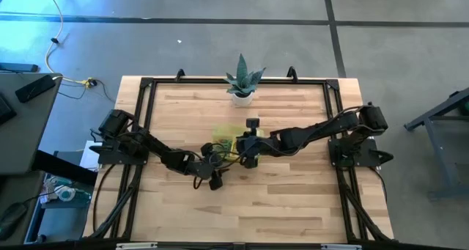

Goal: Pack school essentials
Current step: Close the yellow supply box

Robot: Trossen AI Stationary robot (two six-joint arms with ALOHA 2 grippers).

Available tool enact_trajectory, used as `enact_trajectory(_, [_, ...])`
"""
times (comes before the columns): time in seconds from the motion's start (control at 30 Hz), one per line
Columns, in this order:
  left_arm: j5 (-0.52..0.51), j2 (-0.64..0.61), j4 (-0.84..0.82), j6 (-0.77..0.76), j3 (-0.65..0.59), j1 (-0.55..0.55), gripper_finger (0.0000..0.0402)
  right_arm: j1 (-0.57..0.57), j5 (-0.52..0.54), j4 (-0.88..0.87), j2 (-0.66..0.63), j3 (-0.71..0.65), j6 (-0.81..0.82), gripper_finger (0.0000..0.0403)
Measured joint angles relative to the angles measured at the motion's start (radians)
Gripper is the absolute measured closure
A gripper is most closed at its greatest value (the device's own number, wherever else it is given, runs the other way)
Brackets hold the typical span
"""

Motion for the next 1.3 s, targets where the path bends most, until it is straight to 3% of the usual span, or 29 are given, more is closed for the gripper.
enact_trajectory(0.57, [-0.003, 0.000, 0.001, 0.000, 0.000, 0.000, 0.0213, 0.000, -0.056, 0.000, 0.001, -0.002, 0.005, 0.0260])
enact_trajectory(1.1, [-0.008, 0.000, 0.003, -0.019, 0.000, -0.001, 0.0213, 0.054, -0.083, 0.002, 0.000, -0.002, 0.025, 0.0251])
enact_trajectory(1.3, [-0.004, 0.000, 0.002, -0.019, 0.000, -0.001, 0.0213, 0.067, 0.023, 0.022, 0.000, -0.001, -0.023, 0.0251])
